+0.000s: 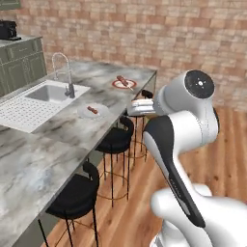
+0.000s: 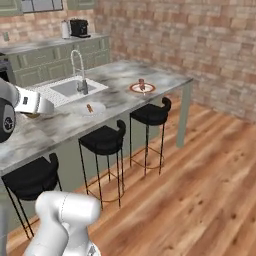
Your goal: Pick up the apple and mango from the fridge and place one fruit on each plate on the dining counter.
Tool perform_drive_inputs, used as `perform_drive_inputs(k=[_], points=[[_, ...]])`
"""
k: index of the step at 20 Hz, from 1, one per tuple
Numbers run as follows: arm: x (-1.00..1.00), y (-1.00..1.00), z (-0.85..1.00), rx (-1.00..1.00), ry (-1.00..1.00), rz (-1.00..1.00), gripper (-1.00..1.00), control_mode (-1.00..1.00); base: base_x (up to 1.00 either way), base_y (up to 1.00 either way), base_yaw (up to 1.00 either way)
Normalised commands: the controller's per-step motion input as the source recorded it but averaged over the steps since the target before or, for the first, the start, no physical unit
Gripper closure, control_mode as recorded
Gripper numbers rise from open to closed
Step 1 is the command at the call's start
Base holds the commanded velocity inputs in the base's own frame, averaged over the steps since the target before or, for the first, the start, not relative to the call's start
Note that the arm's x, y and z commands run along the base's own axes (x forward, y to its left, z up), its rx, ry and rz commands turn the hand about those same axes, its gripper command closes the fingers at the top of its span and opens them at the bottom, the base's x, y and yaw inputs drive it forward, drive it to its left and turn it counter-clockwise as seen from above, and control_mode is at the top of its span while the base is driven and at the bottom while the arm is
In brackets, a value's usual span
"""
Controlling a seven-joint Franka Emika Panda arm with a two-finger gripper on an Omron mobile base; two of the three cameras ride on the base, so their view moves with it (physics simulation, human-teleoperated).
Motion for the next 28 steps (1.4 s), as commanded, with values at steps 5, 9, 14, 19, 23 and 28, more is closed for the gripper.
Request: perform_drive_inputs(k=[5,9,14,19,23,28], points=[[0.0,0.0,0.0,0.0,0.0,0.0,1.0,1.0,0.16,-0.48,0.58],[0.0,0.0,0.0,0.0,0.0,0.0,1.0,1.0,0.36,-0.58,0.51],[0.0,0.0,0.0,0.0,0.0,0.0,1.0,1.0,0.45,-0.69,0.42],[0.0,0.0,0.0,0.0,0.0,0.0,1.0,1.0,0.31,-0.72,0.38],[0.0,0.0,0.0,0.0,0.0,0.0,1.0,1.0,0.21,-0.69,0.39],[0.0,0.0,0.0,0.0,0.0,0.0,1.0,1.0,0.24,-0.68,0.38]])
